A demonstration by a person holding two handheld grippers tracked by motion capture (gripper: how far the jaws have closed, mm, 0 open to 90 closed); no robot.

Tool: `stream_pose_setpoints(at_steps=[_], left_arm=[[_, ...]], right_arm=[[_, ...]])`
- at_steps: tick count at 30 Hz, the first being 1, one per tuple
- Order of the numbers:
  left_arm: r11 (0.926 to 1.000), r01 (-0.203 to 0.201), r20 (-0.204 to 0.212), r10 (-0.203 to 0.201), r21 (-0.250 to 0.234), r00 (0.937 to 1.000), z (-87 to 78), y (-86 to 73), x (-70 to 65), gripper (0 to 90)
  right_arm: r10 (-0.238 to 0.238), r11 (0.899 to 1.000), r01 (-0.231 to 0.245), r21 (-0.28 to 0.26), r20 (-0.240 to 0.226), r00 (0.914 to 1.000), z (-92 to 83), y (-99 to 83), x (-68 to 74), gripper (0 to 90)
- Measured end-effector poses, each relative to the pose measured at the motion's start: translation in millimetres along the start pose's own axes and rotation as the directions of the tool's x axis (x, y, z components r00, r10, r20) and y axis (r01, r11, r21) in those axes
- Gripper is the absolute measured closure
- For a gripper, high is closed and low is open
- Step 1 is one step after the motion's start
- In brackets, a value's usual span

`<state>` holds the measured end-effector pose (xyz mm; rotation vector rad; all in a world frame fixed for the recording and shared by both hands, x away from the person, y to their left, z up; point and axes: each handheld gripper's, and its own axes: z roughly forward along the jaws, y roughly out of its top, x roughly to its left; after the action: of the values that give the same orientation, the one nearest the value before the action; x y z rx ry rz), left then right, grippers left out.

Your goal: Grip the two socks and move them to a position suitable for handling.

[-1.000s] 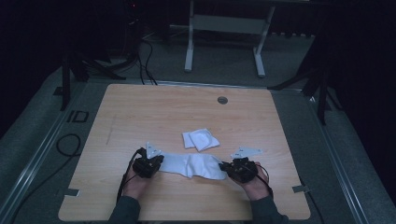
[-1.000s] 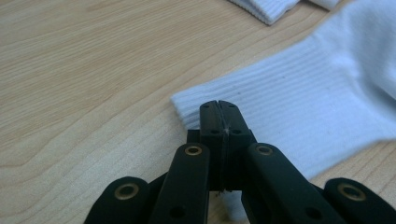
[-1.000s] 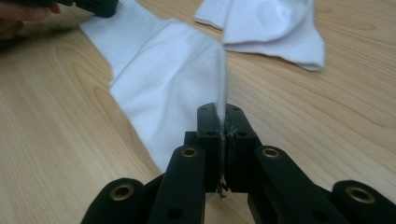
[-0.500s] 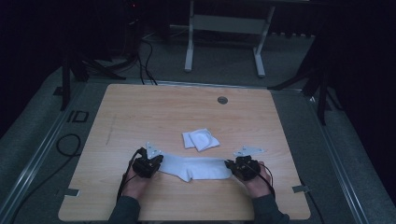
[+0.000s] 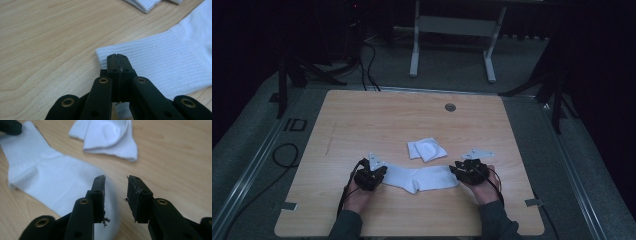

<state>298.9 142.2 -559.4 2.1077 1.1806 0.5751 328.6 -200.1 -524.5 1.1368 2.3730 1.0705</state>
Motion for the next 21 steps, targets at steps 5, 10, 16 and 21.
stream_pose_setpoints(at_steps=[5, 10, 16, 21], left_arm=[[1.0000, 0.001, 0.004, -0.001, 0.000, 1.0000, 0.0, 0.0, 0.0, 89.5], [1.0000, 0.004, 0.006, -0.004, -0.001, 1.0000, 0.0, -0.1, 0.4, 89.5], [1.0000, 0.004, 0.006, -0.004, -0.001, 1.0000, 0.1, -0.1, 0.4, 89.5], [1.0000, 0.005, 0.006, -0.005, 0.001, 1.0000, -0.1, 0.0, 0.4, 89.5]], right_arm=[[-0.031, 1.000, 0.031, -0.007, 0.008, 0.9995, 3.8, 13.4, 2.4, 65.7], [-0.047, 0.999, 0.047, 0.004, 0.008, 0.9989, 26.7, 32.9, -2.5, 65.5], [-0.071, 0.997, 0.070, 0.023, 0.023, 0.9972, 42.2, 46.9, -5.2, 65.1], [-0.079, 0.996, 0.077, 0.038, 0.035, 0.9963, 54.7, 60.4, -7.8, 64.4]])
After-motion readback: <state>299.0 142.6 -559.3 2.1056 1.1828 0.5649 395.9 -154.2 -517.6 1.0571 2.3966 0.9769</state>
